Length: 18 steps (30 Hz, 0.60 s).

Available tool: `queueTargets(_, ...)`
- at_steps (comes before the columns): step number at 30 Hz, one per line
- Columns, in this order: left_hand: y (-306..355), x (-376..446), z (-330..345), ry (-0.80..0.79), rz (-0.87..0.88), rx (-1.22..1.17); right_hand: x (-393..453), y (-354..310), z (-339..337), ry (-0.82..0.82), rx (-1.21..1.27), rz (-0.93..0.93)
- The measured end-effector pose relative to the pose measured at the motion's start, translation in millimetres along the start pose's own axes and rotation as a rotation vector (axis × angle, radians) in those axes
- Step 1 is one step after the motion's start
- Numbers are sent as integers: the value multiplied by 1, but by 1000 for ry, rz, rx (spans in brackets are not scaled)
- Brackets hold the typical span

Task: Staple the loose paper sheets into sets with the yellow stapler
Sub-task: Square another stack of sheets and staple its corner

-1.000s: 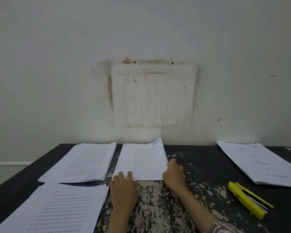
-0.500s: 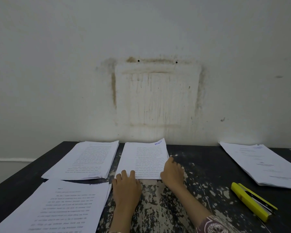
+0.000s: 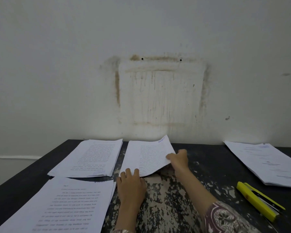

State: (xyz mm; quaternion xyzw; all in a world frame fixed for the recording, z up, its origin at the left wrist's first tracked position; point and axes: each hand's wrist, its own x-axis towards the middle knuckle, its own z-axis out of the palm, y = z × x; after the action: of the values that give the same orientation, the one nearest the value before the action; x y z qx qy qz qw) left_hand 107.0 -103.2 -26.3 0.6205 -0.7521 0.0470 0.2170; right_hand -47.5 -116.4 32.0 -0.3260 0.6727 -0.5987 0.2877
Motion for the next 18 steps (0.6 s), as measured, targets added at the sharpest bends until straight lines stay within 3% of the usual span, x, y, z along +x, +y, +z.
queueTargets(4, 0, 0, 1, 5, -6, 1, 15, 3, -10, 31, 102, 153)
queueTargets(10, 1, 1, 1, 11, -38, -76, 16, 13, -8, -17, -334, -21)
queueTargets(14, 1, 2, -3, 70, -186, -340, 10, 14, -13, -22, -393, -133)
queueTargets(18, -1, 6, -9, 194, -313, -648, 5, 7, -33, -21, -247, -113)
